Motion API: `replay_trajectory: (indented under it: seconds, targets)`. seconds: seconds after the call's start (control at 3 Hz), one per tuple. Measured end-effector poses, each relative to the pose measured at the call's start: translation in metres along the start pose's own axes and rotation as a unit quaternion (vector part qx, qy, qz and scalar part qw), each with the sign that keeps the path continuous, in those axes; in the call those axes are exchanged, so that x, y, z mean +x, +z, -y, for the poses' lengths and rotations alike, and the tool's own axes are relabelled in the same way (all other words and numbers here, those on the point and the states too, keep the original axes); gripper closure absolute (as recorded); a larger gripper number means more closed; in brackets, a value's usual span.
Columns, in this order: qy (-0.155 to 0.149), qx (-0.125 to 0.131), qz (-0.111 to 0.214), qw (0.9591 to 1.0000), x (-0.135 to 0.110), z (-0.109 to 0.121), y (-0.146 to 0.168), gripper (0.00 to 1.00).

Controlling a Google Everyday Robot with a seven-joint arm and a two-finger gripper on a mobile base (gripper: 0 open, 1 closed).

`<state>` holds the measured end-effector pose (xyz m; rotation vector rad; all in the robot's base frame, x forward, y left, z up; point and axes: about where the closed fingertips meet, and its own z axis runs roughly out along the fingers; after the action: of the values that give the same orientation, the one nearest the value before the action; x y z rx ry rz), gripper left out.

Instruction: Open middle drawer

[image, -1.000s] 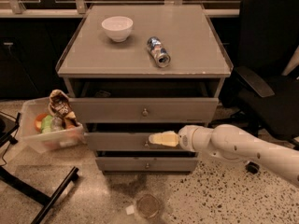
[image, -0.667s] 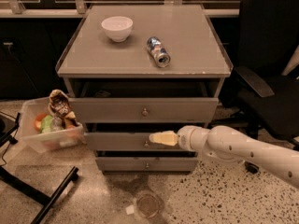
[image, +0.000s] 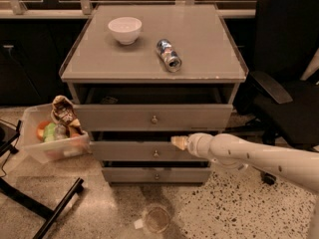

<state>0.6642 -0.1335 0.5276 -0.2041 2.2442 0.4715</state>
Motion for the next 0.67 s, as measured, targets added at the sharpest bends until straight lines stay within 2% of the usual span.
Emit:
replay_trajectory:
  seconds: [0.67]
  targets:
    - [0.012,0.069,0.01,0.9975,0.001,0.038,0.047,0.89]
